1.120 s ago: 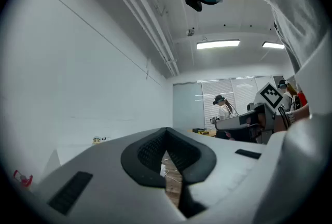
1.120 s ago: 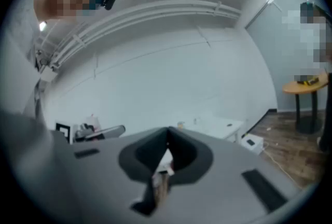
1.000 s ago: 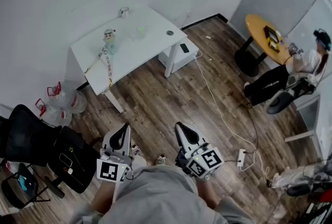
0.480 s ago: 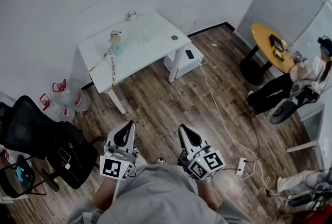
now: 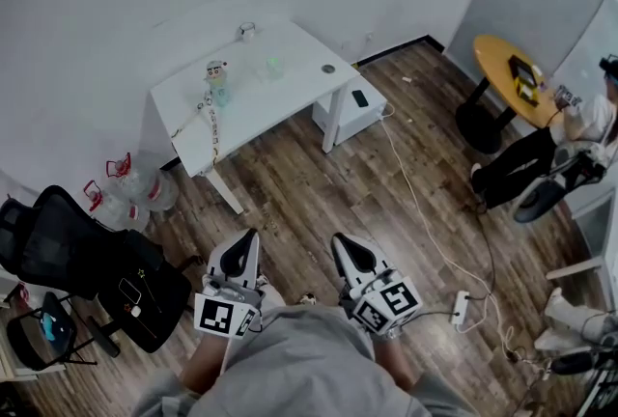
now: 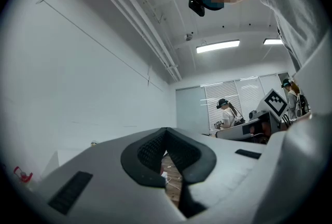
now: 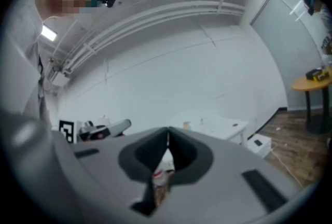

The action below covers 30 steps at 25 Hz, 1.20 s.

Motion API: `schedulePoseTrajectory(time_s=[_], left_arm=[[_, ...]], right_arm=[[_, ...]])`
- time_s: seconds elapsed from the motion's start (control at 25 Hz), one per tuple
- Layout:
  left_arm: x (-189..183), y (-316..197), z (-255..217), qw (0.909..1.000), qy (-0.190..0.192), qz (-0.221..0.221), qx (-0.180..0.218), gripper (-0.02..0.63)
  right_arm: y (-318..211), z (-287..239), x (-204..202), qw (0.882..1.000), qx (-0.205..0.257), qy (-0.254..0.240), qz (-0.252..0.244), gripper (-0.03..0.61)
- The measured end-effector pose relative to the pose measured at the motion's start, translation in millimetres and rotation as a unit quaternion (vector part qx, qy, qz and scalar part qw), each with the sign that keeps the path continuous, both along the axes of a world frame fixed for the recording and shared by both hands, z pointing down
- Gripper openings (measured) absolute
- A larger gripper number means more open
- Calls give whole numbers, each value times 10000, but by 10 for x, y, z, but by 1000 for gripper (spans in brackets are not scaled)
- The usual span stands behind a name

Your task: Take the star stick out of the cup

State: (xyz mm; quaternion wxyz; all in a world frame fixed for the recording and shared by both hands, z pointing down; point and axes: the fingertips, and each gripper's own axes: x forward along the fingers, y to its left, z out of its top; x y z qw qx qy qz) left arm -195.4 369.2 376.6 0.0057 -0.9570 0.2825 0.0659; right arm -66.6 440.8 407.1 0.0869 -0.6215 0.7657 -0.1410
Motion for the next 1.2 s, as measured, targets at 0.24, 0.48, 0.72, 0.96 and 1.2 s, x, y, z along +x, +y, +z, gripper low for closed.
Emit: schedulePoseTrajectory(time_s=[0.24,0.48,0.72,0.96,1.2], left_arm=[[70,2,80,9999,-124,90,5,29],[173,-147,123,9997,-134,180,-72,29],[359,-469,195,9995,-112,292,-57,29],[544,-937,241,9993,-140,332,-121,29],[716,-1453,310,9988,-172,392,-250,29]], right_arm=[[-5,101,121,9998,-130,-125,92,35],[-142,144,210,9995,-205,-127,192,35],[-442,235,293,9990,-328,-36,295,35],[-852,267,430,9982,-453,-5,385,35],[-1397,312,579,9978,-528,-24,410,35]])
